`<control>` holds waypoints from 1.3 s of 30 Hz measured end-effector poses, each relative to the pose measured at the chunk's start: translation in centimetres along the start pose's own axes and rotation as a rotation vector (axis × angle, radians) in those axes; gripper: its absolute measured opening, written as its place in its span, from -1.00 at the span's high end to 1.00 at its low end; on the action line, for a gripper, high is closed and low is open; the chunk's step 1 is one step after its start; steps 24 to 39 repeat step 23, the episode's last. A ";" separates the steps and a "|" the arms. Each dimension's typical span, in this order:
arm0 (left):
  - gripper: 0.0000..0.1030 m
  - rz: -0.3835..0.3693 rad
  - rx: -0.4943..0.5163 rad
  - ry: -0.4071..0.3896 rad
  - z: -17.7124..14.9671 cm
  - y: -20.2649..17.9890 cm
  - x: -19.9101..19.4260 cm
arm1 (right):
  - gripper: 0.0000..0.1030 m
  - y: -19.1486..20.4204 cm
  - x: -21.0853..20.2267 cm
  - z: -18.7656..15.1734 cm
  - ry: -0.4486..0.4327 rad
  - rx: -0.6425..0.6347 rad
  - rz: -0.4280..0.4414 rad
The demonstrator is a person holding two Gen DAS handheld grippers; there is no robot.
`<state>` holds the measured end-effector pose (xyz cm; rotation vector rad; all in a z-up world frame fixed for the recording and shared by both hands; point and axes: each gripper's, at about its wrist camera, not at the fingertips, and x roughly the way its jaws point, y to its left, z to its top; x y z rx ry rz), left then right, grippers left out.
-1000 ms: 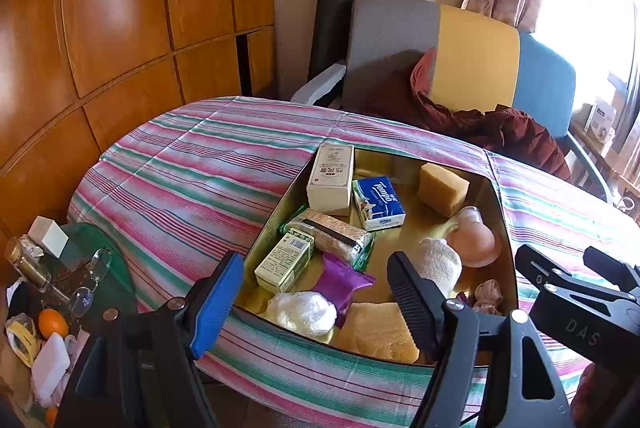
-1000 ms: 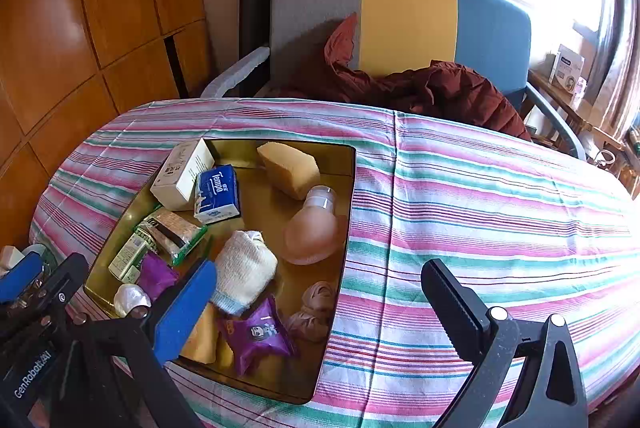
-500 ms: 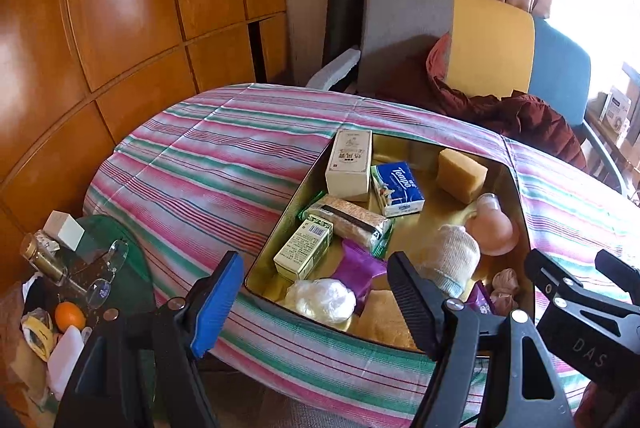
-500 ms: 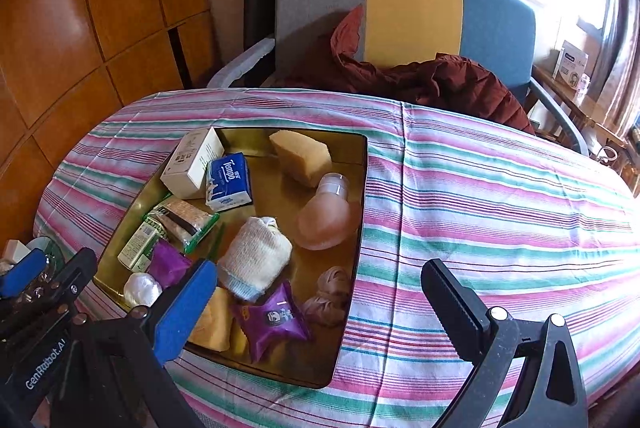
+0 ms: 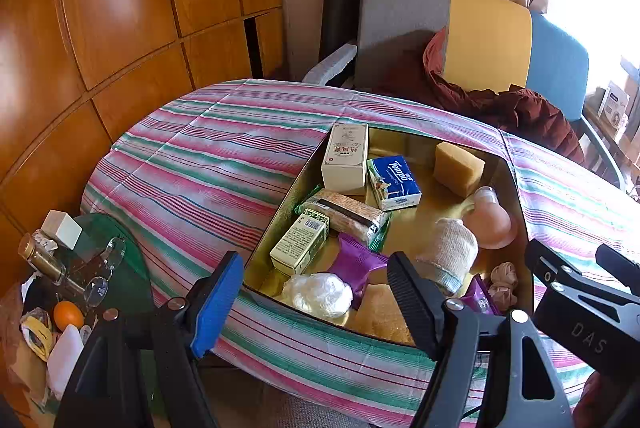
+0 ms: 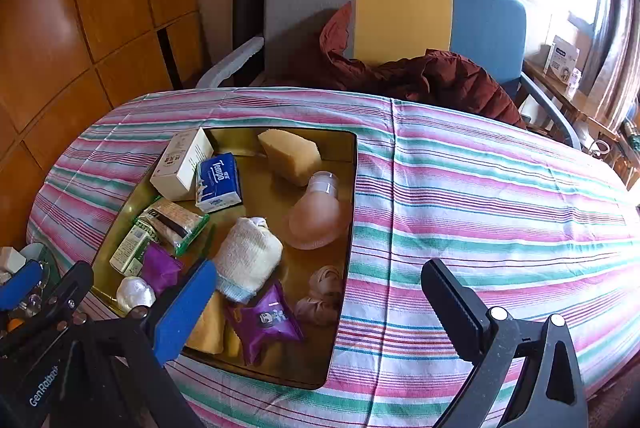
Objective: Organize objects
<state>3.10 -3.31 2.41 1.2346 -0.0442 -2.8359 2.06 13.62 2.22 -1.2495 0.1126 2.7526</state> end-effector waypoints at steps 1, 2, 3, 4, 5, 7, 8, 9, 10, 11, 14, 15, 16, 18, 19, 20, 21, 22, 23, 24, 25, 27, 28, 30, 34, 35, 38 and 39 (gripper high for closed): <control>-0.46 0.000 -0.001 -0.001 0.0 0.0 0.0 | -0.99 0.0 0.0 0.0 0.000 -0.001 0.001; -0.45 -0.001 -0.001 0.000 0.0 0.0 0.0 | -0.99 0.0 0.0 0.0 0.000 -0.002 0.001; -0.44 -0.005 -0.004 0.003 0.0 0.1 0.0 | -0.99 0.1 0.0 0.0 0.000 -0.003 0.000; -0.44 -0.012 -0.007 0.005 0.0 0.1 0.0 | -0.99 0.1 0.0 0.0 0.000 -0.004 0.000; -0.42 -0.016 -0.010 0.007 0.0 0.1 0.0 | -0.99 0.1 0.0 0.0 0.000 -0.004 -0.001; -0.35 -0.021 -0.013 0.011 0.1 0.2 0.1 | -0.99 0.1 0.0 -0.1 -0.003 -0.007 -0.003; -0.34 -0.023 -0.013 0.012 0.1 0.2 0.1 | -0.99 0.1 0.0 -0.1 -0.005 -0.008 -0.006; -0.34 -0.024 -0.014 0.013 0.1 0.2 0.1 | -0.99 0.2 -0.1 -0.1 -0.009 -0.010 -0.009; -0.34 -0.026 -0.016 0.014 0.1 0.2 0.1 | -0.99 0.2 -0.1 -0.1 -0.010 -0.011 -0.009; -0.34 -0.030 -0.017 0.016 0.1 0.2 0.1 | -0.99 0.2 -0.1 -0.1 -0.011 -0.014 -0.008; -0.33 -0.034 -0.022 0.018 0.0 0.2 0.2 | -0.99 0.2 -0.1 -0.1 -0.013 -0.018 -0.009; -0.29 -0.037 -0.023 0.019 0.0 0.2 0.2 | -0.99 0.2 0.0 -0.1 -0.012 -0.018 -0.009; -0.25 -0.036 -0.024 0.019 -0.1 0.2 0.2 | -0.99 0.2 0.0 -0.1 -0.011 -0.018 -0.010; -0.21 -0.022 -0.019 0.008 -0.1 0.1 0.2 | -0.99 0.2 0.0 -0.1 -0.011 -0.016 -0.009; -0.21 -0.016 -0.016 0.003 -0.2 0.1 0.2 | -0.99 0.2 0.0 -0.1 -0.009 -0.016 -0.007; -0.21 -0.013 -0.014 0.003 -0.2 0.0 0.3 | -0.99 0.2 0.0 -0.1 -0.009 -0.015 -0.007; -0.21 -0.013 -0.014 0.002 -0.2 0.0 0.3 | -0.99 0.1 0.0 -0.2 -0.009 -0.014 -0.006; -0.21 -0.013 -0.014 0.003 -0.2 0.0 0.3 | -0.99 0.1 0.1 -0.2 -0.008 -0.014 -0.005; -0.21 -0.013 -0.012 0.005 -0.2 0.0 0.3 | -0.99 0.1 0.1 -0.2 -0.007 -0.014 -0.005; -0.21 -0.013 -0.012 0.005 -0.2 0.0 0.3 | -0.99 0.1 0.1 -0.2 -0.007 -0.014 -0.005; -0.21 -0.013 -0.012 0.005 -0.2 0.0 0.3 | -0.99 0.1 0.1 -0.2 -0.007 -0.014 -0.005; -0.21 -0.013 -0.012 0.005 -0.2 0.0 0.3 | -0.99 0.1 0.1 -0.2 -0.007 -0.014 -0.005; -0.21 -0.013 -0.012 0.005 -0.2 0.0 0.3 | -0.99 0.1 0.1 -0.2 -0.007 -0.014 -0.005; -0.21 -0.013 -0.012 0.005 -0.2 0.0 0.3 | -0.99 0.1 0.1 -0.2 -0.007 -0.014 -0.005; -0.21 -0.013 -0.012 0.005 -0.2 0.0 0.3 | -0.99 0.1 0.1 -0.2 -0.007 -0.014 -0.005; -0.21 -0.013 -0.012 0.005 -0.2 0.0 0.3 | -0.99 0.1 0.1 -0.2 -0.007 -0.014 -0.005; -0.21 -0.013 -0.012 0.005 -0.2 0.0 0.3 | -0.99 0.1 0.1 -0.2 -0.007 -0.014 -0.005; -0.21 -0.013 -0.012 0.005 -0.2 0.0 0.3 | -0.99 0.1 0.1 -0.2 -0.007 -0.014 -0.005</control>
